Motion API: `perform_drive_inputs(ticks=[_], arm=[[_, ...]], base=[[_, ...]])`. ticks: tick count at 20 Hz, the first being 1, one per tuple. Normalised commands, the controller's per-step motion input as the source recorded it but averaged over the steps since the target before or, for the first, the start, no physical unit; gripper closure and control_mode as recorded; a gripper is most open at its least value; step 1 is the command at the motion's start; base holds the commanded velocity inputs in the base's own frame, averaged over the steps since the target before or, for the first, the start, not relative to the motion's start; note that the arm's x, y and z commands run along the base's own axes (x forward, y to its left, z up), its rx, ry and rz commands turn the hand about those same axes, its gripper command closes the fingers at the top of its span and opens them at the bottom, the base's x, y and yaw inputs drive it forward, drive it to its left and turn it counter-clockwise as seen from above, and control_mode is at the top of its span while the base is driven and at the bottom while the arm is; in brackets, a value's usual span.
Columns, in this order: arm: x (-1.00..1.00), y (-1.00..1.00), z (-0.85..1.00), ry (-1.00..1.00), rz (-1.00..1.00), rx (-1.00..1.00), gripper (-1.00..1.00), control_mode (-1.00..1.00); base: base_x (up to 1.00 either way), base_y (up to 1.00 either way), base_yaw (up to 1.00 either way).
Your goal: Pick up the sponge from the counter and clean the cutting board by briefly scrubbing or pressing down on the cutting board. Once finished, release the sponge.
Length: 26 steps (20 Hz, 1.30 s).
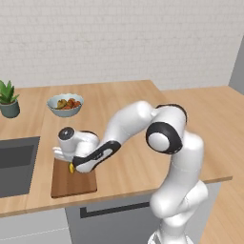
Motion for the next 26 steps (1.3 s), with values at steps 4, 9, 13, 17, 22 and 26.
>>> perform_drive_inputs(ticks=[4,9,13,17,22,26], arm=[[-1.00,-0.05,-0.30,0.00,0.00,0.00,1.00,-1.00],[-1.00,-0.13,-0.13,0.04,0.00,0.00,1.00,-1.00],[-0.98,-0.13,0.00,0.16,0.00,0.00,1.00,-1.00],[-0.50,-0.21,0.00,0.22,0.00,0.00,1.00,-1.00],[0.23,-0.49,0.00,0.04,-0.02,0.00,1.00,-1.00],[0.73,-0.24,0.00,0.00,-0.02,0.00,1.00,-1.00]], base=[[0.00,0.00,0.00],[0.00,0.00,0.00],[0.00,0.00,0.00],[0.00,0.00,0.00],[0.00,0.00,0.00],[0.00,0.00,0.00]])
